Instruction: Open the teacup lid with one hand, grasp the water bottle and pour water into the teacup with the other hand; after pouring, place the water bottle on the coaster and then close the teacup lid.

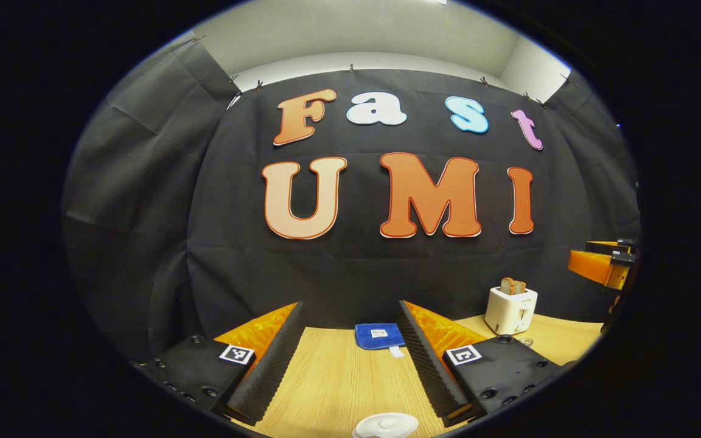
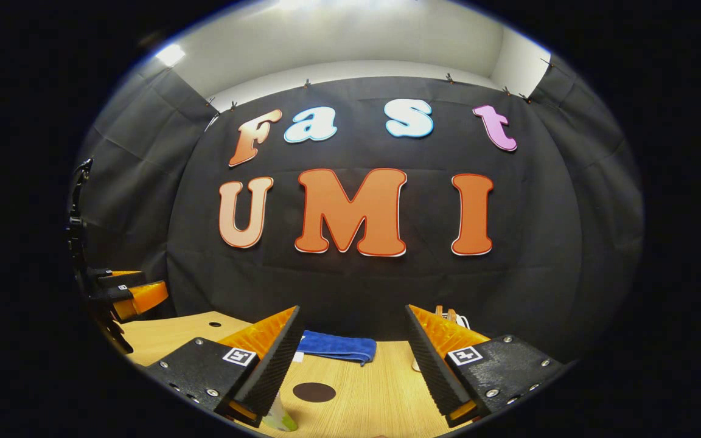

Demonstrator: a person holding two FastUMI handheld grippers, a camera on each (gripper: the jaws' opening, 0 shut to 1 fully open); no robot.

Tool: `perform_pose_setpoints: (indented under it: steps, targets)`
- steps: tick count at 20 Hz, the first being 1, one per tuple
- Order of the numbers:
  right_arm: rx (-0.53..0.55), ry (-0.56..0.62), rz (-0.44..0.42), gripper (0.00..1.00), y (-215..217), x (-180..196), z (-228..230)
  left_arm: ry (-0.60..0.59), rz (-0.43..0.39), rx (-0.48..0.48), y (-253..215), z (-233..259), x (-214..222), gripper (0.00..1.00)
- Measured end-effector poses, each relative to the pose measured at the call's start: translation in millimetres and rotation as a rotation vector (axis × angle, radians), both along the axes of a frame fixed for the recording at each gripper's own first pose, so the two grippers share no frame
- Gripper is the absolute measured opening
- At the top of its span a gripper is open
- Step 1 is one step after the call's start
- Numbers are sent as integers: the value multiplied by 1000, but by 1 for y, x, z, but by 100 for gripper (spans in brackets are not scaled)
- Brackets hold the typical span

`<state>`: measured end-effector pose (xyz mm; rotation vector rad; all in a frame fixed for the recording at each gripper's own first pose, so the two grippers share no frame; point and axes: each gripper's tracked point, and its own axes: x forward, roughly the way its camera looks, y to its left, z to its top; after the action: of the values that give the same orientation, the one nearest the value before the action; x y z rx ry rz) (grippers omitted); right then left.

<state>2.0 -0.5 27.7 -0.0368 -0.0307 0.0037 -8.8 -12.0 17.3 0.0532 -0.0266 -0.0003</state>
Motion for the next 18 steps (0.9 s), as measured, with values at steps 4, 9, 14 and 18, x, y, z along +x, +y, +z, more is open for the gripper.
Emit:
perform_pose_setpoints:
  steps: [4,9,14,18]
  targets:
    - [-25,-1,3,98,2,1,1,11,17,25,2,-2,0,99]
    - [-33,69,35,98,9,-2,-36,70,1,40,1,-40,-1,99]
    - [-42,90,69,98,14,-10,-53,183,-21,58,-7,-93,-2,99]
    - [-68,129,108,98,20,-19,-77,245,-38,46,-10,-123,-6,99]
